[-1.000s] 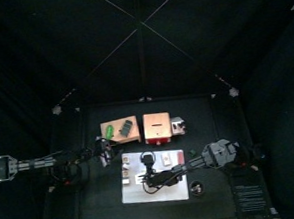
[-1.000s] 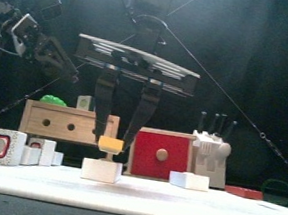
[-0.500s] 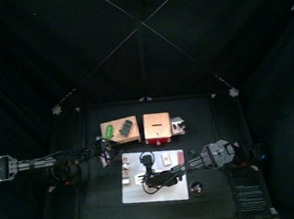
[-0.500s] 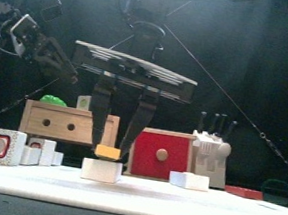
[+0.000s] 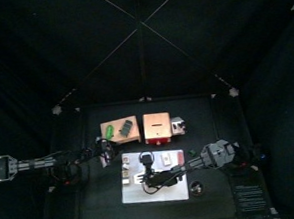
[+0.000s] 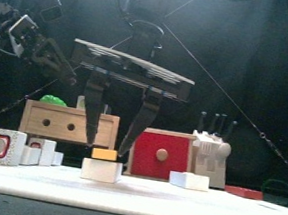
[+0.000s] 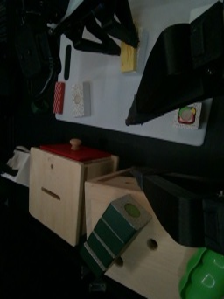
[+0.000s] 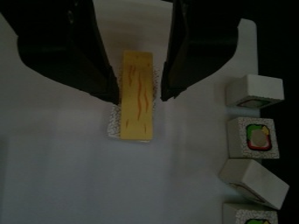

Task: Place egg part onto rice

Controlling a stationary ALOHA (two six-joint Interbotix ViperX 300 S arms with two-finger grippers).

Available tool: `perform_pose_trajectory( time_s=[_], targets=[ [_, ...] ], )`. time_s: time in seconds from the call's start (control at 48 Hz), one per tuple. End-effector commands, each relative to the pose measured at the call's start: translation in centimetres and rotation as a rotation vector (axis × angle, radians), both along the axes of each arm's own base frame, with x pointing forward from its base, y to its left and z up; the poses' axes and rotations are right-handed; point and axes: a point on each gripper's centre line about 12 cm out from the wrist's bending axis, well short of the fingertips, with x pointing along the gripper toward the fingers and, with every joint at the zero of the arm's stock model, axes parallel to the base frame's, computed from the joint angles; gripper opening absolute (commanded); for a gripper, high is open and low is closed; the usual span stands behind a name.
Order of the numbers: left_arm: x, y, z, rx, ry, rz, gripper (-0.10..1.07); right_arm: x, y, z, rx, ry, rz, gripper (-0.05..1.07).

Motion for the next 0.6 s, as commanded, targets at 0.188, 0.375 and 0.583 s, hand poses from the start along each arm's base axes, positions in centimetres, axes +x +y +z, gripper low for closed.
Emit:
perform_pose_trajectory(
  time_s=[0.188, 0.375, 0.583],
  targets=[
    [0.3, 0.0, 0.7, 0.006, -0.019, -0.002, 0.82, 0.3, -0.3, 2.7, -0.009, -0.047, -0.001, 0.85],
    [0.3, 0.0, 0.7, 0.006, -0.021, -0.002, 0.82, -0.6, -1.3, 4.0, -0.084, -0.022, 0.008, 0.85],
    [0.1, -0.3, 1.0, 0.008, -0.036, -0.013, 0.82, -3.4, -2.2, 4.8, -0.116, 0.016, 0.009, 0.85]
  ],
)
